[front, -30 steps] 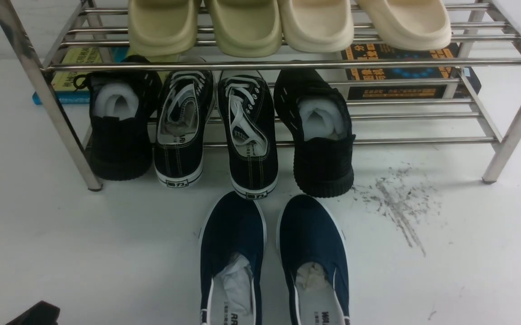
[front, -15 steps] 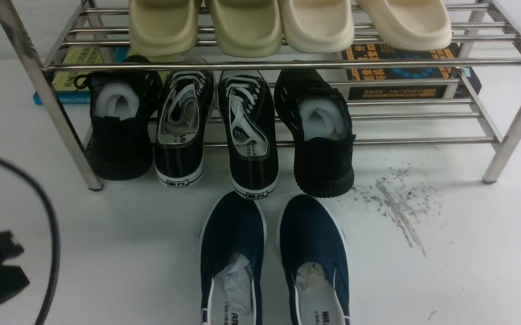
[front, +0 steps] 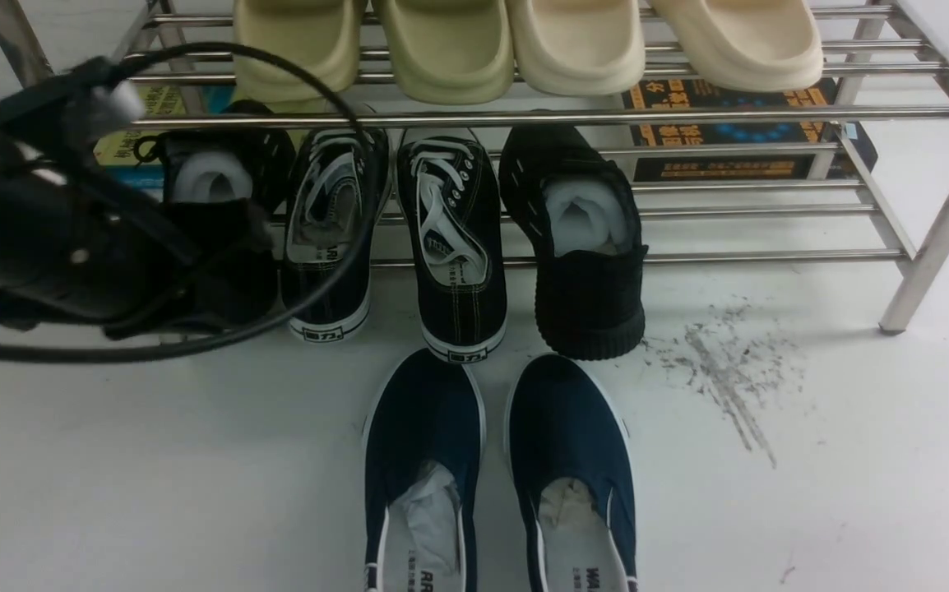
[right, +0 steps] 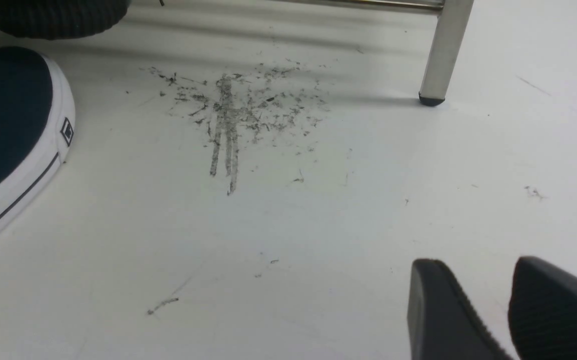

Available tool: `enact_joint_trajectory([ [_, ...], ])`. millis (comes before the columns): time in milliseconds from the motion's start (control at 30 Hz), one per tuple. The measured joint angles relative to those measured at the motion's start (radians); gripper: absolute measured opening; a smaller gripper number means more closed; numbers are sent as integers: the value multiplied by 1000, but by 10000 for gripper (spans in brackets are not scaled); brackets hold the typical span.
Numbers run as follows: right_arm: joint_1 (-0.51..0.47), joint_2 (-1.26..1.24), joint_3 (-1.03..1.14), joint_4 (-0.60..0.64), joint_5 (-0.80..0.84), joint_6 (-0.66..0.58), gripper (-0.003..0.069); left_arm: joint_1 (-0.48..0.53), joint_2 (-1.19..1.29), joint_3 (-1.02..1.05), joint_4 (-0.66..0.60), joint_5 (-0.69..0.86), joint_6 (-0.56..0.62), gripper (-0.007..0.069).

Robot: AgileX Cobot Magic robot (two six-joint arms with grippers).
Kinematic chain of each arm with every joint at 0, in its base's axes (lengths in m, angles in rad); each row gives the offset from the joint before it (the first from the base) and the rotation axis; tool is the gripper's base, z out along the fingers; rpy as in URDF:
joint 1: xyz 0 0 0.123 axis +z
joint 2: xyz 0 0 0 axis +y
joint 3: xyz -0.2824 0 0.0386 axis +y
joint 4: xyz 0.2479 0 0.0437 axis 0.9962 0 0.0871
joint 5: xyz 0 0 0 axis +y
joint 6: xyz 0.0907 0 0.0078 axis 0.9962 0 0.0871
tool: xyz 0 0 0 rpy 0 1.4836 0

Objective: Take the shoes off the shelf with your hand on the white table.
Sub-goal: 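Grasp the leftmost shoe on the bottom shelf of the shoe rack with the left gripper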

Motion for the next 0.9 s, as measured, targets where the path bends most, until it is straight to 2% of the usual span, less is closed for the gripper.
enact_joint_trajectory([
  [100, 0, 0, 0, 0, 0, 0, 237, -56, 77, -50, 67, -29, -68, 154],
  [200, 0, 0, 0, 0, 0, 0, 237, -98, 172, -121, 178, -86, -175, 270],
  [267, 0, 0, 0, 0, 0, 0, 237, -104, 198, -142, 209, -106, -197, 303],
  [300, 0, 0, 0, 0, 0, 0, 237, -106, 228, -167, 258, -137, -215, 355],
  [367, 0, 0, 0, 0, 0, 0, 237, -106, 258, -184, 306, -175, -226, 394],
  [567, 0, 0, 0, 0, 0, 0, 237, -106, 321, -189, 421, -263, -238, 419],
  [900, 0, 0, 0, 0, 0, 0, 237, -106, 400, -189, 487, -311, -238, 421],
])
